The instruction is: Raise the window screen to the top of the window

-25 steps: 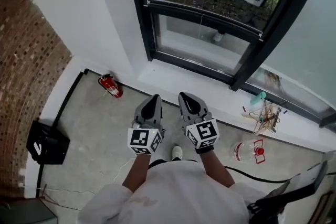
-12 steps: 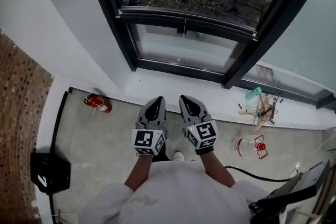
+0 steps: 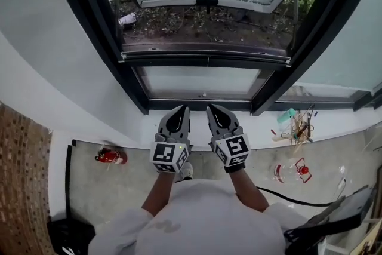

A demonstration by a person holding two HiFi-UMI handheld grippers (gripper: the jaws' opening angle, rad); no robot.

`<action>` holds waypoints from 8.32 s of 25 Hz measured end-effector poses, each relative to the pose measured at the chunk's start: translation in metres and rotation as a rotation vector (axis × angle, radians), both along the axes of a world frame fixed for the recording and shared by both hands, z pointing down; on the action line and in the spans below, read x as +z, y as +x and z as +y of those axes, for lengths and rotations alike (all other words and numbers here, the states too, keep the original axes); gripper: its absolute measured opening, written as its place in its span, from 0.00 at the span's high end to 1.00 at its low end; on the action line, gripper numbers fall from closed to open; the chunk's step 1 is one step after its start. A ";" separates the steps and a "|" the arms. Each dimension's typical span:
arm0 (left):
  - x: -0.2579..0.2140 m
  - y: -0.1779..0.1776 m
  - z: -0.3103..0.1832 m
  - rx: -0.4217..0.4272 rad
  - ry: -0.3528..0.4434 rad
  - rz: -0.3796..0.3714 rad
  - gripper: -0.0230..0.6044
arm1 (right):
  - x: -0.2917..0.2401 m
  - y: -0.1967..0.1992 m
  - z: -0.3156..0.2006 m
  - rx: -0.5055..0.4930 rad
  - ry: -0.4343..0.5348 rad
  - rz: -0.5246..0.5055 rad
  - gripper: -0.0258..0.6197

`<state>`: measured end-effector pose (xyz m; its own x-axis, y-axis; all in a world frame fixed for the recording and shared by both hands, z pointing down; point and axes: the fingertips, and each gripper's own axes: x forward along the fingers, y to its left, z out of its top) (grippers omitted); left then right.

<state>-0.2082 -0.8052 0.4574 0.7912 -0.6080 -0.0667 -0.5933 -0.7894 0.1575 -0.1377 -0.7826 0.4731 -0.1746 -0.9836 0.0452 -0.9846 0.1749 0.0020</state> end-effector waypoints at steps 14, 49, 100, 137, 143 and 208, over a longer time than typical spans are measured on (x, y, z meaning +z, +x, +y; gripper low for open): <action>0.013 0.051 -0.089 0.093 0.137 -0.242 0.96 | 0.026 0.054 -0.055 0.131 -0.054 -0.045 0.96; 0.098 0.152 -0.199 0.150 0.715 -1.244 0.56 | 0.163 0.114 -0.162 0.095 -0.368 -0.100 0.96; 0.084 0.151 -0.206 -0.072 0.626 -0.973 0.82 | 0.372 0.118 -0.037 0.050 -0.606 0.036 0.96; 0.123 0.111 -0.120 0.024 -0.188 -0.093 0.94 | 0.327 0.117 -0.120 0.062 -0.433 0.021 0.96; 0.112 0.117 -0.124 0.037 -0.151 -0.097 0.94 | 0.309 0.115 -0.135 0.053 -0.376 0.037 0.96; 0.049 0.112 -0.121 0.006 -0.027 -0.024 0.94 | -0.023 0.109 -0.168 0.036 0.370 -0.073 0.96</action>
<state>-0.0959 -0.9259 0.5062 0.7961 -0.6044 -0.0315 -0.5924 -0.7888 0.1642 -0.0290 -0.9502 0.4505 -0.1292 -0.9366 -0.3257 -0.9900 0.1407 -0.0117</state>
